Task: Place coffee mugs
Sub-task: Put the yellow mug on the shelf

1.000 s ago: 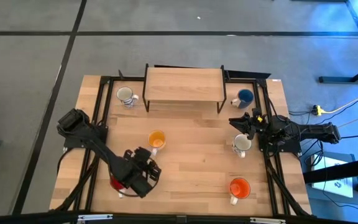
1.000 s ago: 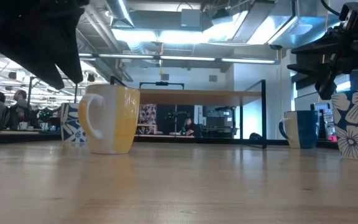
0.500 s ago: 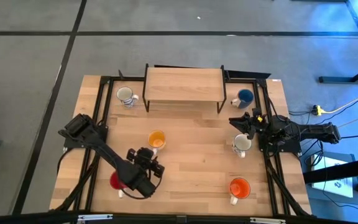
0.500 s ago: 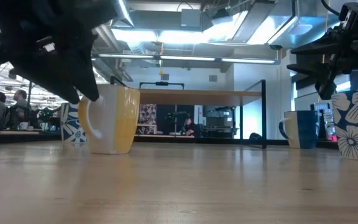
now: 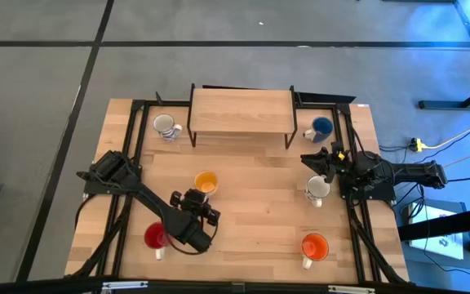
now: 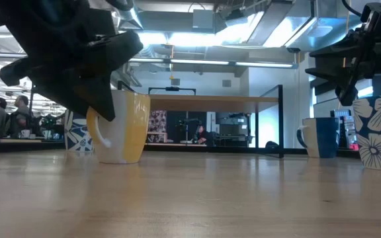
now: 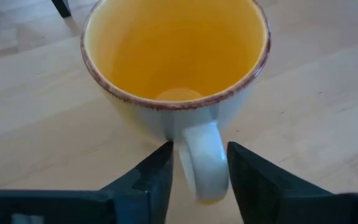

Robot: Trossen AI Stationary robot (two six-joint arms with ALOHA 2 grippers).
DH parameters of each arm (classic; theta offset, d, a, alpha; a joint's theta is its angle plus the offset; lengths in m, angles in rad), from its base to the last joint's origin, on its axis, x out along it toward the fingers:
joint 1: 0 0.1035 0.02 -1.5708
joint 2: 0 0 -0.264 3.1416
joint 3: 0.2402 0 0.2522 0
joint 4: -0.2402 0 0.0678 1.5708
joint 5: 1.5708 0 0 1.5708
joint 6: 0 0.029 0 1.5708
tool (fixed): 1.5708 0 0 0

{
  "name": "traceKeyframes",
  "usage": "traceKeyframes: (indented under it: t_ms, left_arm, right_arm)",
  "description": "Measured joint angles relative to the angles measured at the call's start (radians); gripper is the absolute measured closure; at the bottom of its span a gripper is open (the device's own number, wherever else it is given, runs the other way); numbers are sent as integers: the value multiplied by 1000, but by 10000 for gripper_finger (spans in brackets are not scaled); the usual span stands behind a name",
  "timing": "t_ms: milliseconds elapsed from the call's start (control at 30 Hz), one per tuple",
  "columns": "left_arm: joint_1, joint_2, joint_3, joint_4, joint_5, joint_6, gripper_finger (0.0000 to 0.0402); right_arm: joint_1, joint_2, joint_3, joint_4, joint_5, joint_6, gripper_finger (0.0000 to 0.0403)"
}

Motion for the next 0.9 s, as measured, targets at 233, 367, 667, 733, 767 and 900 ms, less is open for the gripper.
traceKeyframes:
  t_ms: [233, 367, 667, 733, 767, 900]
  left_arm:
    - [9, 0, 0, 4, -5, 9, 352]
    - [9, 0, 0, 4, -9, 9, 352]
    - [9, -35, 12, -4, -8, 10, 352]
    - [9, -56, 47, -29, -16, 39, 352]
    - [12, -66, 73, -46, -14, 69, 352]
    - [45, -97, 194, -146, -5, 186, 352]
  right_arm:
    - [0, 0, 0, 0, 0, 0, 258]
    - [0, 0, 0, 0, 0, 0, 258]
    - [0, 0, 0, 0, 0, 0, 258]
    - [0, 0, 0, 0, 0, 0, 258]
    - [0, 0, 0, 0, 1, 0, 258]
    - [0, 0, 0, 1, 1, -19, 258]
